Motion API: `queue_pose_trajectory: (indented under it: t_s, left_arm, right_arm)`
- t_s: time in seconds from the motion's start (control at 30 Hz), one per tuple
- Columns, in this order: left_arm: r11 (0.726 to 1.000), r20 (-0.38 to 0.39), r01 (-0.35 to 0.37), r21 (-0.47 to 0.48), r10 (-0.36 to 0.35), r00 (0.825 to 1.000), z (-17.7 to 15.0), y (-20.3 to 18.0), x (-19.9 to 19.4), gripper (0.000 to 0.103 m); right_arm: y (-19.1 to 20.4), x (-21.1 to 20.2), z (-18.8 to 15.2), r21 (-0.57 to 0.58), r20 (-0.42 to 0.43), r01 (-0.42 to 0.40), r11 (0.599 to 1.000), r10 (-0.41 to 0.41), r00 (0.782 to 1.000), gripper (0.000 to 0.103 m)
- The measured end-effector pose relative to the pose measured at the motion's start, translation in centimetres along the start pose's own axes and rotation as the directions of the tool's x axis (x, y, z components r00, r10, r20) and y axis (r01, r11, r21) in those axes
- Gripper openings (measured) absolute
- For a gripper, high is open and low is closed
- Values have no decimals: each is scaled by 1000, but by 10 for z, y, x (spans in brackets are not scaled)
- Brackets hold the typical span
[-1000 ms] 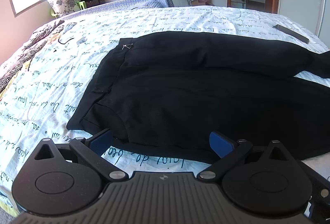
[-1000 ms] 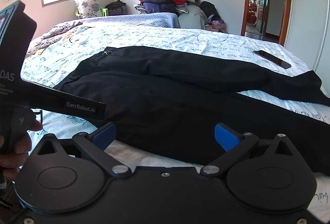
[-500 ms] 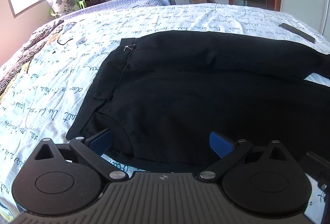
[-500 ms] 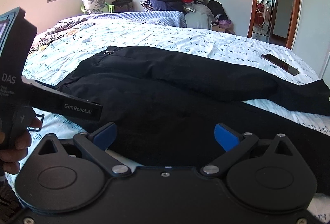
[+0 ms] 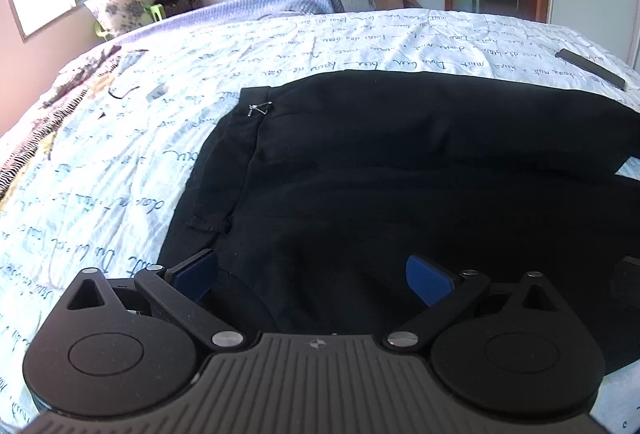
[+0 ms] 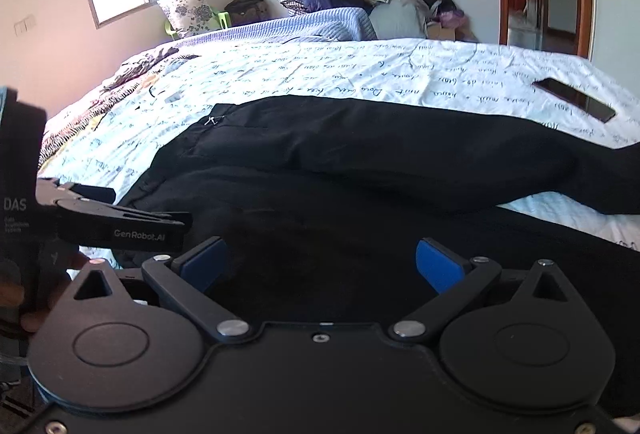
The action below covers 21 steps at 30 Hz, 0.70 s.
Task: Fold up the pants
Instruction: 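Close the left gripper on the waistband while the right gripper grasps the other waistband corner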
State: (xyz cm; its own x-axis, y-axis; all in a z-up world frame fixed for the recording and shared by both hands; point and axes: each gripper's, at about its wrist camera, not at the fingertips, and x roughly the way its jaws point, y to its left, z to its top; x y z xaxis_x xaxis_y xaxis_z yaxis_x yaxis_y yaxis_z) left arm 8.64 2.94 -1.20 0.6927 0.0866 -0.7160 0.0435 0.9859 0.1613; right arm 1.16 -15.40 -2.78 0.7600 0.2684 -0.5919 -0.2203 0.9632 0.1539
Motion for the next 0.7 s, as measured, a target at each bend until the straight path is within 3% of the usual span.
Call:
queue_pose_trajectory:
  t_s: [0.17,0.33,0.43,0.5,0.7]
  left_arm:
    - [998,-10,58,-32,-58,998,24,28,16,101]
    - [995,4,84,-60,-84,996,66,74,46,100]
    - [999,31,37,-5,-37,999,93,93,72,100]
    - [999,54,21,44,-24,998,110,103,92,101]
    - [982,29,88,165,-94,995,146,117,161,100]
  right_arm:
    - [9,18,25,-190,26,77,979,-74,997,103]
    - [-10,45,63,-207,61,-21,978,34,998,103]
    - [-20,77,84,-251,28,-71,965,81,996,102]
    - [-25,101,98,-283,-11,-62,957,62,998,102]
    - [-47,160,140,-364,-41,-43,930,30,999,102]
